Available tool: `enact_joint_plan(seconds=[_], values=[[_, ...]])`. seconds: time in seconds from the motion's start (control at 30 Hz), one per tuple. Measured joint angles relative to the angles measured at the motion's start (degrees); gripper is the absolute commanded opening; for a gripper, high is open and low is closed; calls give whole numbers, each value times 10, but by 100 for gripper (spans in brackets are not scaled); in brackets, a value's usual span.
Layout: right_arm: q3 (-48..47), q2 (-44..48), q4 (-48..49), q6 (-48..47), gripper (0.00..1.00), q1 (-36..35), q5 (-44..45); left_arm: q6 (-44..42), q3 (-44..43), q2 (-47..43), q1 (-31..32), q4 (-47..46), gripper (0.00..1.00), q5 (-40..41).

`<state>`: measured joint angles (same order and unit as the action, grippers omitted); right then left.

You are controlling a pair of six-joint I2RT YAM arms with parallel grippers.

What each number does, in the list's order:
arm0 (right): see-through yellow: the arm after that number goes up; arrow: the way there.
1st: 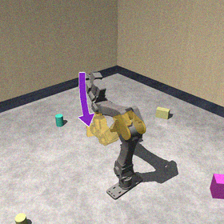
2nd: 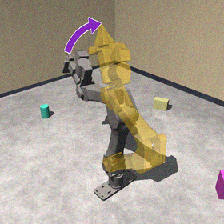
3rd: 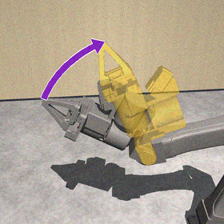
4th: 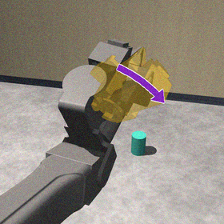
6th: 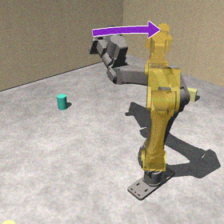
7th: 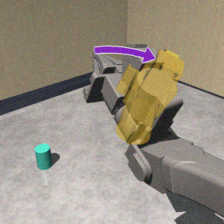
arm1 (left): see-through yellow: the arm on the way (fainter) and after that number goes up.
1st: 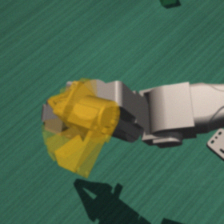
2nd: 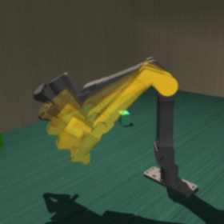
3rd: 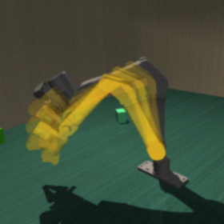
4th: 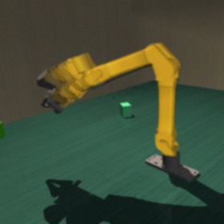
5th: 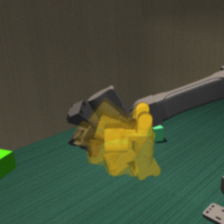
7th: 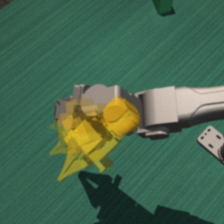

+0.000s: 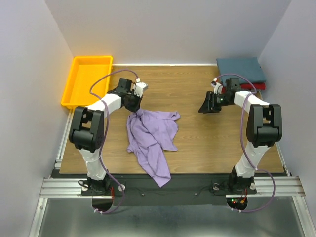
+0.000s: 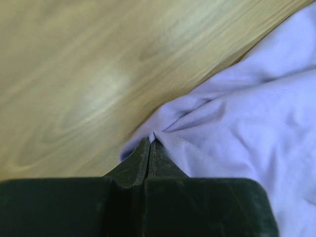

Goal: Fold and stack the t-shirts
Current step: Flatten the tshirt out

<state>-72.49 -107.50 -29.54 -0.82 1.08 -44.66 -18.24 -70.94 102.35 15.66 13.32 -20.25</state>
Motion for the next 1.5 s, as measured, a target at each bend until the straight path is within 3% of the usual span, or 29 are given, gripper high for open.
enact_joint_plan(seconds=[0.17,0.3,0.6,0.8,0.83,0.97,1.0,1.2,1.33,1.5], values=[[5,4,-7,-9,66,0,-17,28,-34,61,0,18,0,-17],[38,40,-21,-16,67,-19,-39,37,-89,61,1,14,0,-28],[51,26,-31,-20,76,-219,-48,37,-98,57,1,11,5,-21],[24,-40,-35,-9,78,-290,-13,37,-83,43,1,12,6,-18],[18,-42,-36,-7,76,-299,-7,37,-82,42,1,13,6,-17],[-11,-60,-30,-5,7,-349,28,37,-81,33,1,12,5,-16],[-16,-69,-29,-2,1,-360,44,36,-79,31,1,12,5,-16],[-2,-65,-35,-6,1,-362,93,29,-49,-3,0,21,3,-17],[1,-5,-60,-38,1,-263,183,17,8,-83,-1,38,0,-33],[-179,-35,-69,-81,1,-125,270,20,39,-166,17,35,0,-99]])
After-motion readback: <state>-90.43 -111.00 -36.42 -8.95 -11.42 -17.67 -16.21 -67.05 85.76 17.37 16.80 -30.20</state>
